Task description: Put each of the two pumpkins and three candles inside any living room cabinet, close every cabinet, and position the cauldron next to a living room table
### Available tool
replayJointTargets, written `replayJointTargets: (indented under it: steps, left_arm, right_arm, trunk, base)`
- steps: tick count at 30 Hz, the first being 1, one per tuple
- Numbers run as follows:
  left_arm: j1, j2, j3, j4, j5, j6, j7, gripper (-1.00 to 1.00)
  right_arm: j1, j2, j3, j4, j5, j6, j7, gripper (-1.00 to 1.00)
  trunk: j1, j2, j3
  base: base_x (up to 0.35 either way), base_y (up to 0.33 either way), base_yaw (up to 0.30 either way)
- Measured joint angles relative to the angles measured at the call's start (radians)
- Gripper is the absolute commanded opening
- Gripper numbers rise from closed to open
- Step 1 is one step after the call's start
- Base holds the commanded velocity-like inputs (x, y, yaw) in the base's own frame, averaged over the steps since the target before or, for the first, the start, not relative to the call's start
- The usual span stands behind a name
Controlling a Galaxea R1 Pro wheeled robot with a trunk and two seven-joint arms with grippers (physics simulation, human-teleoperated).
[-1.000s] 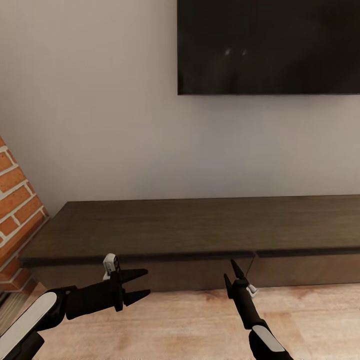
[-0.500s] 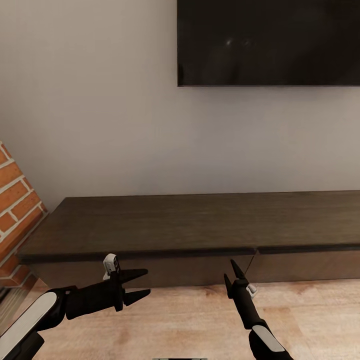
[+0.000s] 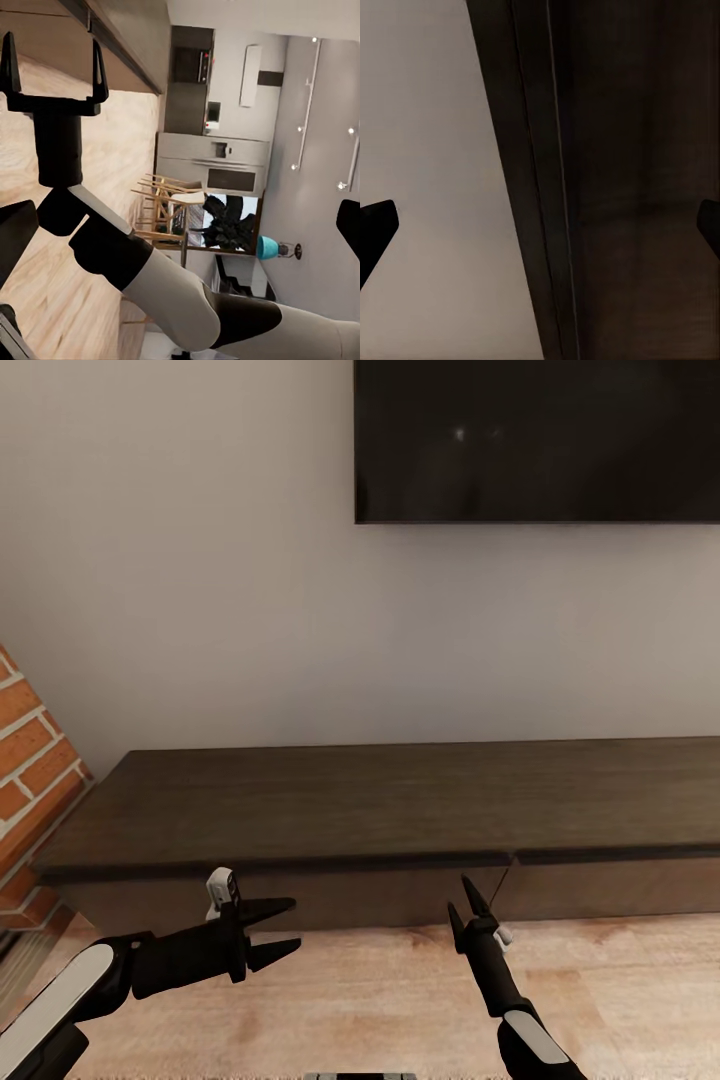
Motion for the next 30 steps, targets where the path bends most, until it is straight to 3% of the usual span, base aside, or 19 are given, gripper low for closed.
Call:
replayJointTargets:
  steps: [8, 21, 30]
  left_arm:
    - [0.000, 0.000, -0.001, 0.000, 0.001, 0.000, 0.000, 1.00]
    - [0.000, -0.001, -0.002, 0.000, 0.000, 0.000, 0.000, 1.00]
    - [0.000, -0.001, -0.001, 0.000, 0.000, 0.000, 0.000, 1.00]
  right_arm:
    - [0.000, -0.001, 0.000, -0.001, 0.001, -0.001, 0.009, 1.00]
    - [0.000, -0.001, 0.001, -0.004, 0.021, -0.001, 0.039, 1.00]
    - [0.000, -0.001, 0.001, -0.007, 0.030, -0.002, 0.072, 1.00]
  trunk:
    - [0.001, -0.001, -0.008]
    - [0.005, -0.003, -0.046]
    - [0.005, -0.003, -0.047]
  base:
    - [0.000, 0.000, 0.000]
    - [0.000, 0.000, 0.000]
    - [0.000, 0.000, 0.000]
